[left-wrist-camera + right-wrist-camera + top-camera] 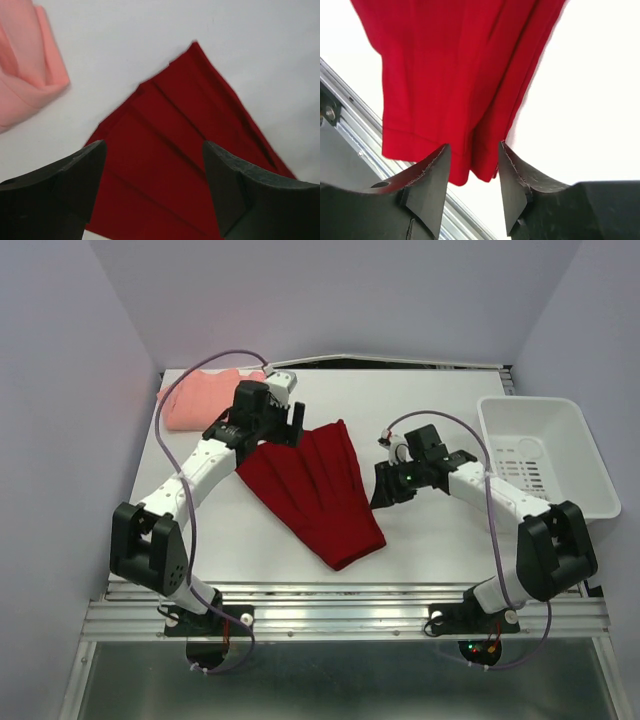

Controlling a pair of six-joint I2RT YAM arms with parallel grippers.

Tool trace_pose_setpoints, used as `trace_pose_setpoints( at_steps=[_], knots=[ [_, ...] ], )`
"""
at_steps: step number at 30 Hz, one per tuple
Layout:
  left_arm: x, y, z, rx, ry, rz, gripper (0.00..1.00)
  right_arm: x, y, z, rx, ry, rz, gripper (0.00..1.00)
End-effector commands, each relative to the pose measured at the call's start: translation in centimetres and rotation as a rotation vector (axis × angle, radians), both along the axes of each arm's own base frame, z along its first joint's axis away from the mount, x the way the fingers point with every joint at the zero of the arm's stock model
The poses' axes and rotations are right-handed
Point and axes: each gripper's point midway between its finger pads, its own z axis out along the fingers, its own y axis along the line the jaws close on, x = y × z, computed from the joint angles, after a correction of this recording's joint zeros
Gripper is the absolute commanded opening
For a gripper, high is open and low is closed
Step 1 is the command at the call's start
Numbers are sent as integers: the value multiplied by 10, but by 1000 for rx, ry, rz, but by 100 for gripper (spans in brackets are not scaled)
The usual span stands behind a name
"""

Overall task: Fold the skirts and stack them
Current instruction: Fold the skirt

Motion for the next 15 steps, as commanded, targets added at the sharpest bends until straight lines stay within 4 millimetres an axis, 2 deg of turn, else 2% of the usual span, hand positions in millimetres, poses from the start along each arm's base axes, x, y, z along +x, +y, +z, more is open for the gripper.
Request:
trace_pose_setpoints(
  at_steps=[1, 3, 4, 6, 7, 12, 15],
  knots=[
    [-56, -9, -38, 57, 129, -261, 74, -1, 0, 28, 16, -80, 63, 47],
    [-67, 0, -57, 86, 224, -243, 60, -6, 14, 40, 100, -47, 100, 50],
    [-72, 8, -73, 91, 295, -230, 55, -10, 15, 32, 92, 22, 104, 54],
    [-78, 16, -88, 64, 360, -205, 54, -11, 20, 27, 87, 86, 108, 53],
    [-78, 22, -93, 51, 376, -185, 54, -12, 20, 15, 72, 128, 106, 52],
    [-91, 21, -115, 29, 434, -196, 54, -26, 14, -19, 19, 203, 122, 52],
    [-95, 24, -139, 58, 496, -206, 54, -27, 13, -39, -10, 267, 121, 42]
  ],
)
